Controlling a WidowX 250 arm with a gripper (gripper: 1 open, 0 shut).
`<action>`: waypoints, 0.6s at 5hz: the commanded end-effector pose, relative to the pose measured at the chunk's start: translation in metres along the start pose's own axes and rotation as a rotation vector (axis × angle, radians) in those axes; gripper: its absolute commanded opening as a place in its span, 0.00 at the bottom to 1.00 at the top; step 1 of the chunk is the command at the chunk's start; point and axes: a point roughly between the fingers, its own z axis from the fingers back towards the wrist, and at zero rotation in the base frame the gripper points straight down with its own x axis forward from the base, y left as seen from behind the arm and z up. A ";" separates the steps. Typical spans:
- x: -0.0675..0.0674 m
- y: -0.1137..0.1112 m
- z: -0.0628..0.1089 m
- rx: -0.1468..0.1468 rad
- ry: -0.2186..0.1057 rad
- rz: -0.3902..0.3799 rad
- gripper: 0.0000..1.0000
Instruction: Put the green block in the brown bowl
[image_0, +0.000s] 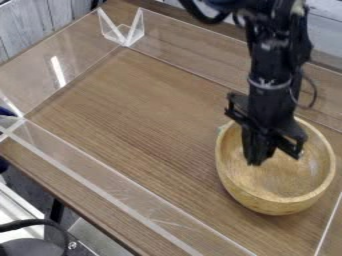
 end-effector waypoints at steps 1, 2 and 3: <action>0.007 -0.004 -0.003 -0.006 -0.029 -0.018 0.00; 0.009 -0.004 -0.010 -0.010 -0.016 -0.022 0.00; 0.010 -0.005 -0.014 -0.015 -0.004 -0.026 0.00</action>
